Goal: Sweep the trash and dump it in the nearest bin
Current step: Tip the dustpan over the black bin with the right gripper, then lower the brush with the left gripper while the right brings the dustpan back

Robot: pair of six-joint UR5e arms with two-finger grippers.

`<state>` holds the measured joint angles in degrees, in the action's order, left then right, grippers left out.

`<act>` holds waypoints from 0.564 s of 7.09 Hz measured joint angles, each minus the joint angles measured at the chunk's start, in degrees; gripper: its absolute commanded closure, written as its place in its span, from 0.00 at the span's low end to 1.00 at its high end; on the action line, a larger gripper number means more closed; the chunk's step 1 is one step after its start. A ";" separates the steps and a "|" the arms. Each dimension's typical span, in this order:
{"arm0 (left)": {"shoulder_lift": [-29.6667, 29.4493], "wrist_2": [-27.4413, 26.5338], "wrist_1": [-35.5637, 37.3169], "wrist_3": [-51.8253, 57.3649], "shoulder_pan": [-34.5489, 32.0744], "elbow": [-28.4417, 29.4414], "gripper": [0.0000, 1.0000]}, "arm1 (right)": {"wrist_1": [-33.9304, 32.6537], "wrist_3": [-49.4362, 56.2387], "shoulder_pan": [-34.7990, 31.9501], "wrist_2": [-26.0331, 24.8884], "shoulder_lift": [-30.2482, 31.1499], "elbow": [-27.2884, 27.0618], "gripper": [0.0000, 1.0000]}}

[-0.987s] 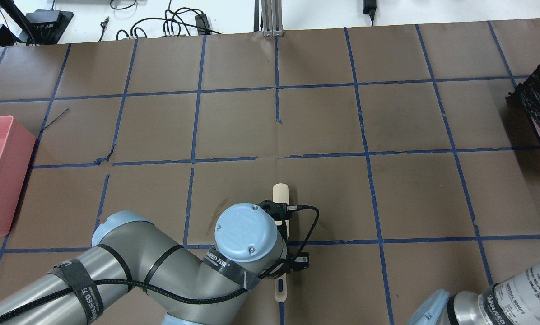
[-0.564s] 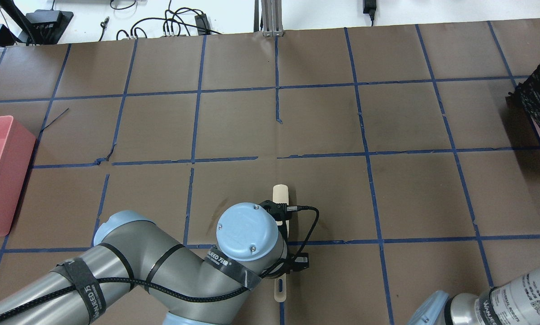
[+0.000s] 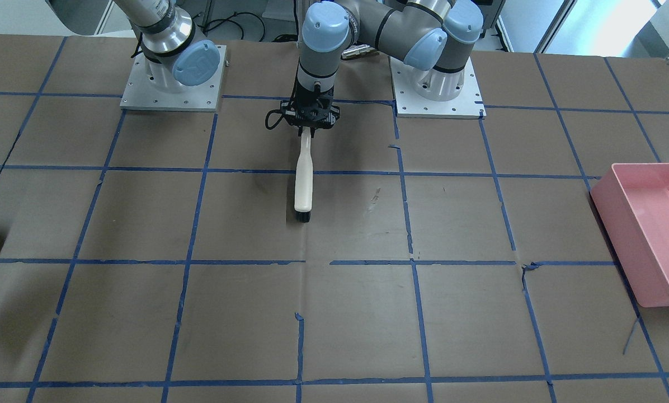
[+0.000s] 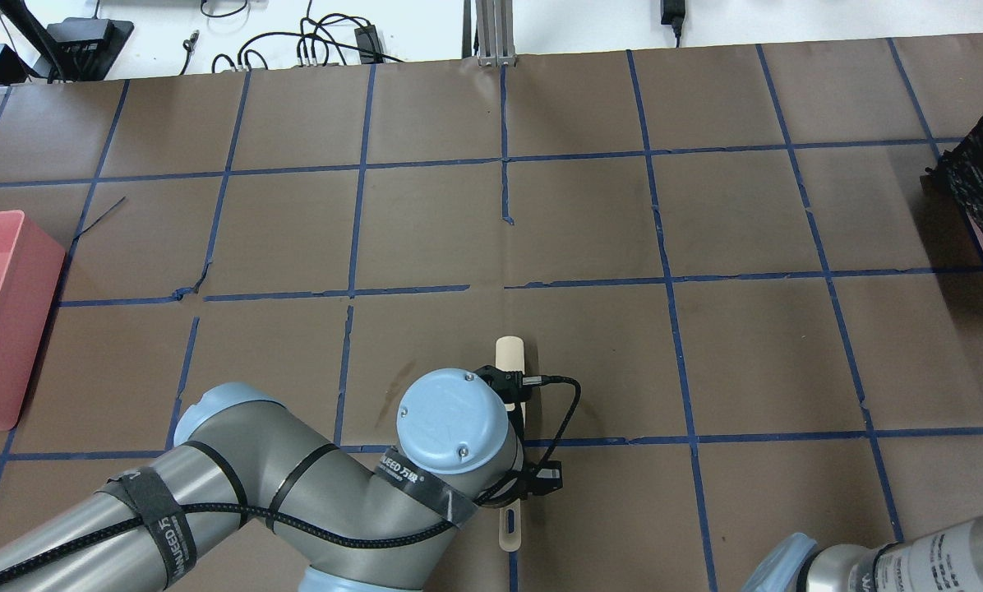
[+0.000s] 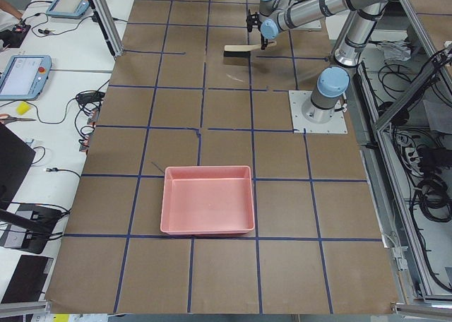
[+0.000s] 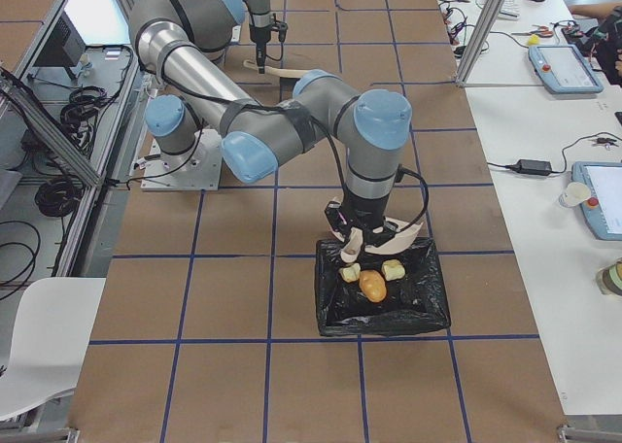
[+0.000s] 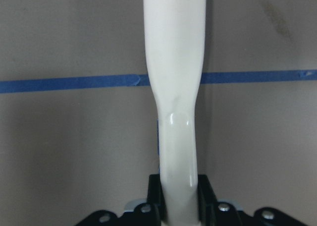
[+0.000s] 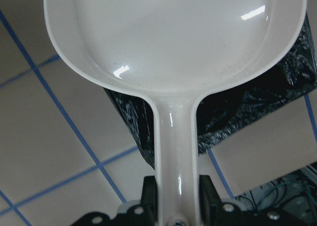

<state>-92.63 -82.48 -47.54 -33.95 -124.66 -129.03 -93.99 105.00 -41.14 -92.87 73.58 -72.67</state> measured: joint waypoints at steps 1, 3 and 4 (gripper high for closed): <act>0.00 0.18 -0.01 0.15 0.02 0.00 0.00 | -0.25 -7.05 -2.02 2.54 3.88 -5.61 1.00; 0.01 0.60 0.01 0.39 0.05 0.14 0.00 | -1.23 -21.85 -7.61 5.25 8.95 -12.88 1.00; 0.22 0.55 0.04 0.54 0.21 0.50 0.00 | -1.59 -29.22 -11.22 5.43 10.06 -14.45 1.00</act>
<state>-92.42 -81.92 -47.51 -33.42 -124.45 -128.52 -95.58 75.78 -52.36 -87.44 83.64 -87.12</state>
